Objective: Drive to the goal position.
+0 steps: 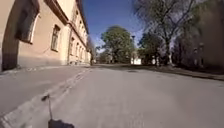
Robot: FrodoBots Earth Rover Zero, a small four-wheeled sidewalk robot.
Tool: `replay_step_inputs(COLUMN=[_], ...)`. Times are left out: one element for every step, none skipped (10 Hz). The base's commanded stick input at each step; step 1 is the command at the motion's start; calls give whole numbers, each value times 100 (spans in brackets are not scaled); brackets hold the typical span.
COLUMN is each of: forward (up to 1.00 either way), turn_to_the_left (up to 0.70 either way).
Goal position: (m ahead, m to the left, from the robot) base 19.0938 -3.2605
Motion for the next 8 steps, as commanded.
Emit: replay_step_inputs(forward=[70,70,70,70,70,70,68,67], turn_to_the_left=[30,27,23,0,0,-1,-34,-33])
